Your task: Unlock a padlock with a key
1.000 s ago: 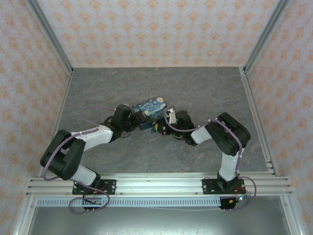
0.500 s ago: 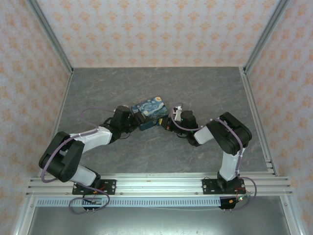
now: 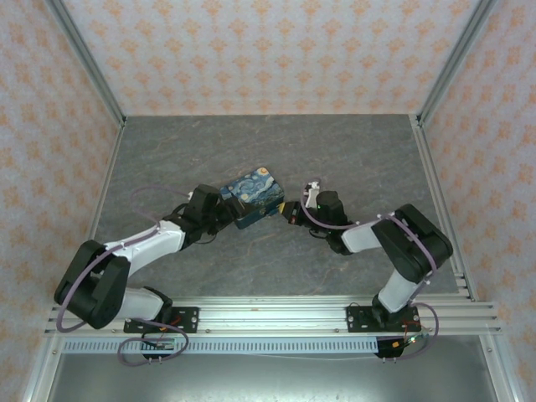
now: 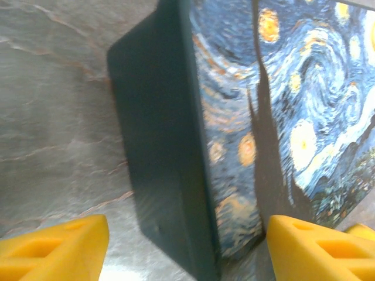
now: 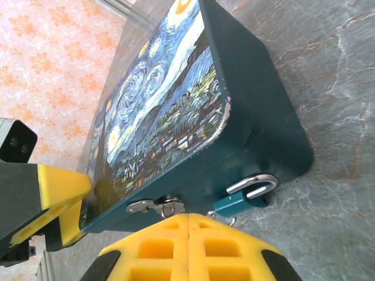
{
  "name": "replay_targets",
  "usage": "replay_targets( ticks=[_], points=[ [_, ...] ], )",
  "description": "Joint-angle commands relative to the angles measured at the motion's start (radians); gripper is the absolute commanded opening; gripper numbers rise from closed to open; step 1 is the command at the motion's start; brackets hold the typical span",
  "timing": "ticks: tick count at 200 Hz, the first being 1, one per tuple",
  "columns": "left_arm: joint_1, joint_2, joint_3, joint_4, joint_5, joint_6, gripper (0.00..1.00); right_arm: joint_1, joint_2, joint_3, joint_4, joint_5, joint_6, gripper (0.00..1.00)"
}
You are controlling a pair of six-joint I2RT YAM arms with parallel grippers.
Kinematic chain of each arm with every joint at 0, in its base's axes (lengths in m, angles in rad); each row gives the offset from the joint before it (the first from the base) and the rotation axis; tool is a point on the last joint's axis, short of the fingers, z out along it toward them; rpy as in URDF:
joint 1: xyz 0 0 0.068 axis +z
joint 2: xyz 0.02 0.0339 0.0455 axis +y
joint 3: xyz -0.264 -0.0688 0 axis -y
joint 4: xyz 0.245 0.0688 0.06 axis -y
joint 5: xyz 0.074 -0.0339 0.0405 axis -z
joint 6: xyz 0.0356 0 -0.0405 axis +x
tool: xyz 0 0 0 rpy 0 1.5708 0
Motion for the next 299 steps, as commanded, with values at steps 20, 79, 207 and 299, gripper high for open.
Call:
replay_targets(
  ticks=[20, 79, 207, 299],
  points=[
    [0.009, -0.081, 0.040, -0.160, -0.087, 0.050, 0.78, -0.007, -0.125, 0.035, -0.302, 0.061, -0.141, 0.14],
    [0.022, -0.119, 0.027, -0.171, -0.086, 0.054, 0.79, -0.006, -0.089, 0.104, -0.403, 0.077, -0.155, 0.45],
    [0.024, -0.122, 0.030, -0.180, -0.083, 0.051, 0.79, -0.006, 0.200, 0.255, -0.239, 0.029, -0.050, 0.49],
    [0.028, -0.126, 0.028, -0.191, -0.088, 0.053, 0.79, -0.006, 0.242, 0.282, -0.271, 0.026, -0.060, 0.37]
  ],
)
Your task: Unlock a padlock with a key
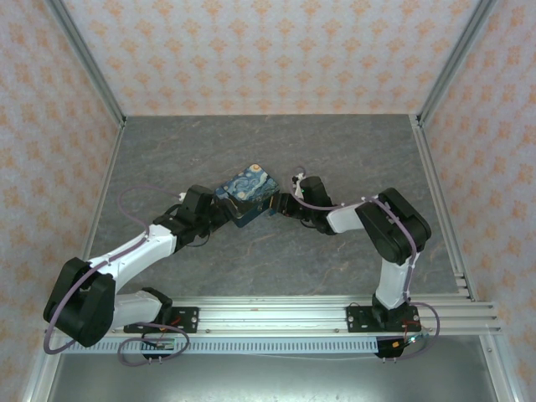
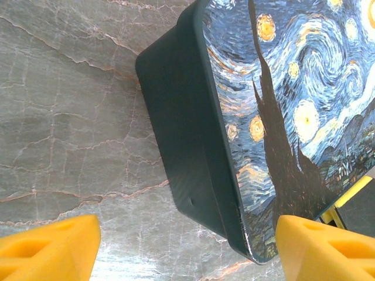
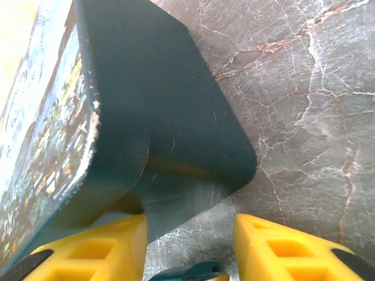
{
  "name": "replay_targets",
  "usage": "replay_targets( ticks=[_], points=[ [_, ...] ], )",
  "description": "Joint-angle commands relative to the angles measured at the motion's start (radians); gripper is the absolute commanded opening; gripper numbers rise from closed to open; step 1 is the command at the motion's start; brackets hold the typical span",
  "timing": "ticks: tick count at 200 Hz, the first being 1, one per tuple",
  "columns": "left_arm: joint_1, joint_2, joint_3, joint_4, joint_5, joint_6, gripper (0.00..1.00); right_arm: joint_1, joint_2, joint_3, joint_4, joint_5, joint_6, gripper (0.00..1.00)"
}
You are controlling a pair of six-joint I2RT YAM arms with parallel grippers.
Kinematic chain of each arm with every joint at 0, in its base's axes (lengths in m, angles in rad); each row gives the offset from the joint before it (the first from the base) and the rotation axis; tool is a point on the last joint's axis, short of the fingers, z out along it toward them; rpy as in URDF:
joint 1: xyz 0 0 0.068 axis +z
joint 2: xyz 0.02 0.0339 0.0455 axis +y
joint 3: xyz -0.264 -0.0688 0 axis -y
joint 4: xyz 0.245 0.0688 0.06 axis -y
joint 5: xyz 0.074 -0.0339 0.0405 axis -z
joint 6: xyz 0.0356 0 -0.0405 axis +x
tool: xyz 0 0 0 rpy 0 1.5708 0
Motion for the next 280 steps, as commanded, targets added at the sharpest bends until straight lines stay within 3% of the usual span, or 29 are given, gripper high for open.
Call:
replay_targets(
  ticks=[1, 46, 105, 123, 186, 202, 280],
  points=[
    [0.012, -0.022, 0.016, -0.042, -0.036, 0.022, 0.79, -0.001, 0.022, 0.005, -0.007, 0.007, -0.005, 0.36],
    [0.012, -0.026, 0.012, -0.045, -0.039, 0.022, 0.79, -0.001, -0.044, -0.034, -0.017, 0.026, -0.009, 0.23],
    [0.015, -0.037, 0.006, -0.051, -0.041, 0.025, 0.79, -0.008, -0.228, -0.092, -0.149, 0.070, -0.060, 0.19],
    [0.016, -0.045, 0.006, -0.056, -0.044, 0.025, 0.79, -0.037, -0.310, -0.107, -0.261, 0.064, -0.086, 0.17],
    [0.022, -0.071, 0.007, -0.078, -0.066, 0.037, 0.79, -0.150, -0.576, -0.051, -0.921, 0.161, -0.368, 0.16],
    [0.023, -0.075, 0.007, -0.079, -0.074, 0.037, 0.79, -0.176, -0.574, -0.050, -0.952, 0.092, -0.364, 0.15],
    [0.025, -0.090, 0.004, -0.100, -0.081, 0.040, 0.79, -0.177, -0.295, 0.112, -0.978, 0.072, -0.374, 0.14]
  ],
)
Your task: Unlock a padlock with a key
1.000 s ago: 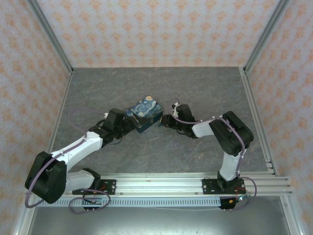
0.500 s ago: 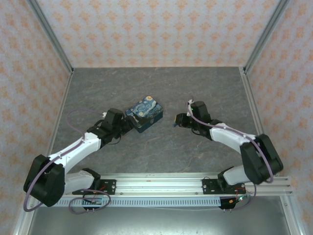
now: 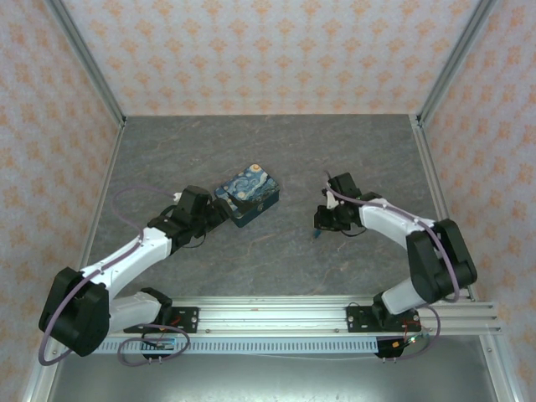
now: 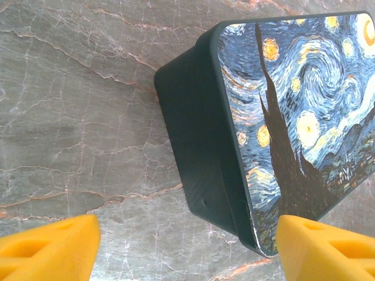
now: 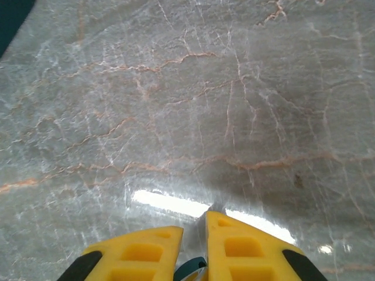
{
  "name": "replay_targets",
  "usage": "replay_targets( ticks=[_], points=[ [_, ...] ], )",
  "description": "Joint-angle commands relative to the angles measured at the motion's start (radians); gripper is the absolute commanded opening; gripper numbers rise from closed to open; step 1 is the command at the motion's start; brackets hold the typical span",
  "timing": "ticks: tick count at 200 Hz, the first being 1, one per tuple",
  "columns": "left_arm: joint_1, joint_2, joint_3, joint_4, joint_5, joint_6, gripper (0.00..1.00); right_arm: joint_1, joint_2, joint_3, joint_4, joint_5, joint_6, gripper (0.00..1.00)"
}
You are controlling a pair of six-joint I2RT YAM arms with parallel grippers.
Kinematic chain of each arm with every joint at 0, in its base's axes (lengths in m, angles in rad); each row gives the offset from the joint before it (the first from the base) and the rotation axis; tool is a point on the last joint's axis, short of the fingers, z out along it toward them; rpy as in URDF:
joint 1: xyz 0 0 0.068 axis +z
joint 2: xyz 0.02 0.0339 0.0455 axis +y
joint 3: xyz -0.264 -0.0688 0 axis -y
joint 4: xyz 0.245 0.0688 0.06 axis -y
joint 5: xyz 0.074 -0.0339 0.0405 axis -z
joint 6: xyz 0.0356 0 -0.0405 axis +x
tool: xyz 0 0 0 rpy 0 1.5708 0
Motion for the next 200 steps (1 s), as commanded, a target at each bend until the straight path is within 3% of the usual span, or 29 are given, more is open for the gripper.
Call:
replay_targets(
  ticks=[1, 42, 92, 123, 159, 184, 200],
  points=[
    [0.010, -0.027, 0.003, -0.040, -0.044, 0.022, 0.79, 0.000, 0.063, 0.077, -0.016, -0.004, -0.021, 0.14],
    [0.012, -0.035, -0.003, -0.044, -0.046, 0.019, 0.79, -0.001, 0.197, 0.163, -0.020, -0.029, -0.027, 0.19],
    [0.020, -0.041, 0.012, -0.064, -0.044, 0.034, 0.80, -0.001, 0.211, 0.214, 0.002, -0.016, -0.015, 0.39],
    [0.033, -0.065, 0.020, -0.071, -0.044, 0.044, 0.80, -0.005, 0.104, 0.197, 0.005, 0.071, -0.024, 0.50],
    [0.060, -0.128, 0.021, -0.083, -0.096, 0.075, 0.88, -0.030, -0.107, 0.117, 0.043, 0.169, -0.036, 0.60],
    [0.084, -0.183, 0.029, -0.104, -0.168, 0.119, 0.92, -0.059, -0.259, 0.035, 0.075, 0.268, -0.046, 0.71],
    [0.090, -0.212, 0.049, -0.156, -0.287, 0.142, 0.93, -0.105, -0.340, -0.025, 0.102, 0.288, -0.048, 0.75]
  ],
)
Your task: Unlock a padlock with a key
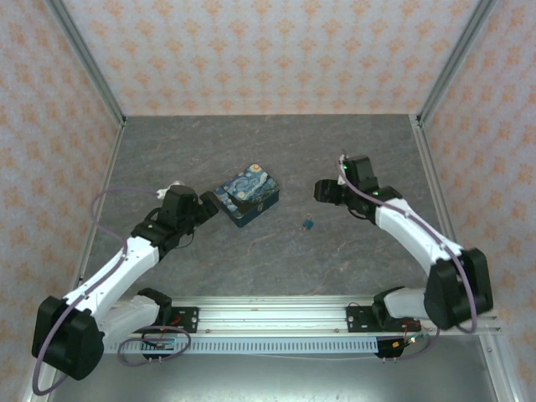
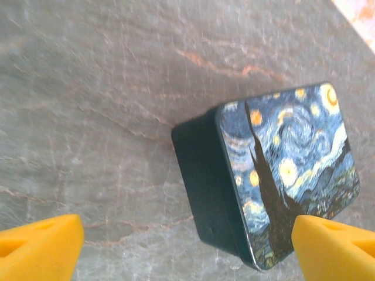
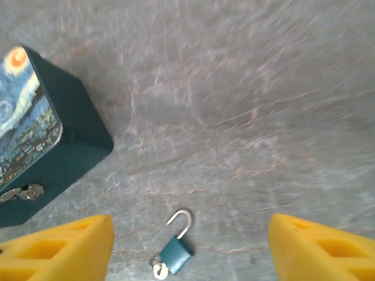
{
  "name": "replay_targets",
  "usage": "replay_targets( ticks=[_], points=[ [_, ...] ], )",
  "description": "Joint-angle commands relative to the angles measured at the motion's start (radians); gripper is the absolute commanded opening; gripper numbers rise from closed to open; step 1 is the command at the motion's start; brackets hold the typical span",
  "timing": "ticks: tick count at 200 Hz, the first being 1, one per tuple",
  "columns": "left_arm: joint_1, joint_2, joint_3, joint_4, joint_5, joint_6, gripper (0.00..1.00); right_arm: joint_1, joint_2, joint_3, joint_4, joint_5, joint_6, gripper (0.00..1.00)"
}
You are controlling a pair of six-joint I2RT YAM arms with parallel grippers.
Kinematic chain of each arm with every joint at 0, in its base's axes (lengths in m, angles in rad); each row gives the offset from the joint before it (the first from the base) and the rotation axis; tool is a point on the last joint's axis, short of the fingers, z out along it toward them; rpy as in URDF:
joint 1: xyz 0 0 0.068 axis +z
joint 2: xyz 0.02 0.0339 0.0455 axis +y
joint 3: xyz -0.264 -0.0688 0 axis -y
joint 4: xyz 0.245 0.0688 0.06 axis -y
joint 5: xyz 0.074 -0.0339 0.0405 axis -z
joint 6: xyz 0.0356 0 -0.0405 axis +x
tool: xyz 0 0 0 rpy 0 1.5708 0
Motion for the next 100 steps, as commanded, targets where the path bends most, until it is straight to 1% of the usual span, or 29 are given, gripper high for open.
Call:
replay_targets(
  ticks=[1, 34, 46, 58, 62, 77, 100],
  points=[
    [0.014, -0.047, 0.049, -0.092, -0.199, 0.065, 0.93, -0.054, -0.102, -0.085, 0.038, 0.114, -0.012, 0.75],
    [0.015, -0.079, 0.083, -0.171, -0.530, 0.157, 0.93, -0.184, -0.212, -0.187, 0.073, 0.154, -0.020, 0.87],
    [0.015, -0.083, 0.081, -0.153, -0.613, 0.215, 0.94, -0.227, -0.232, -0.225, 0.105, 0.178, -0.028, 0.91],
    [0.015, -0.080, 0.067, -0.096, -0.663, 0.291, 0.95, -0.269, -0.235, -0.255, 0.134, 0.200, -0.045, 0.97],
    [0.015, -0.078, 0.057, -0.069, -0.672, 0.341, 0.95, -0.280, -0.233, -0.264, 0.145, 0.208, -0.045, 1.00],
    [0.014, -0.063, 0.010, 0.038, -0.707, 0.448, 0.96, -0.308, -0.217, -0.305, 0.219, 0.217, -0.063, 0.99],
    [0.016, -0.018, -0.074, 0.213, -0.774, 0.583, 0.97, -0.314, -0.162, -0.355, 0.356, 0.253, -0.106, 0.99]
  ],
)
